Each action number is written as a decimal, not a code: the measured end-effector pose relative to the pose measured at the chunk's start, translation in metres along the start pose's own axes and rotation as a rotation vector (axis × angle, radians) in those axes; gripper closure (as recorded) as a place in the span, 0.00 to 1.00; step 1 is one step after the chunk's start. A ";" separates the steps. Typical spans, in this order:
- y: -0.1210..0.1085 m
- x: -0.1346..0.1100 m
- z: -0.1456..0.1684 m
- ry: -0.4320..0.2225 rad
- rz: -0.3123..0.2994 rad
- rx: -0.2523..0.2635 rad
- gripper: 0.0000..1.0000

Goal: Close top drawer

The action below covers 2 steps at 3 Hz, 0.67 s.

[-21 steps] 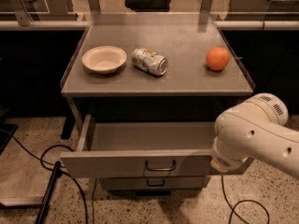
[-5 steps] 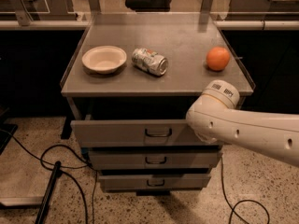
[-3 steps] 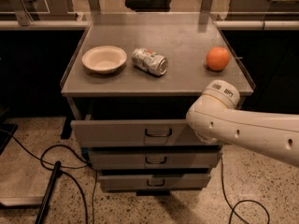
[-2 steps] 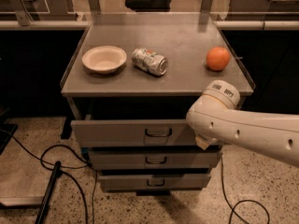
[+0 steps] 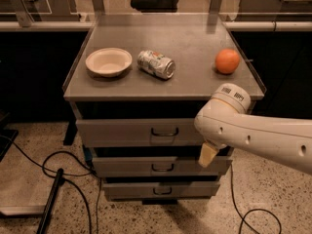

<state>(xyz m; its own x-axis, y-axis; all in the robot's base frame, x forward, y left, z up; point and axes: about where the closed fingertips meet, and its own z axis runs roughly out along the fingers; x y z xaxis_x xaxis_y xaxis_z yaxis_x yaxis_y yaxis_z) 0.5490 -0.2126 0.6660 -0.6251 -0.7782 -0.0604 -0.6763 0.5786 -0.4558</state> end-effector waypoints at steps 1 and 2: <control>0.000 0.000 0.000 0.000 0.000 0.000 0.20; 0.000 0.000 0.000 0.000 0.000 0.000 0.42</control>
Offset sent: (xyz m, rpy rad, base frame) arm 0.0000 0.0000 0.0000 0.0000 0.0000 0.0000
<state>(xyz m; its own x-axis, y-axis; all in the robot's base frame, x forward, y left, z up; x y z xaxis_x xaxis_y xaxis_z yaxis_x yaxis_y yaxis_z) 0.5490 -0.2127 0.6660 -0.6251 -0.7782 -0.0604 -0.6763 0.5786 -0.4558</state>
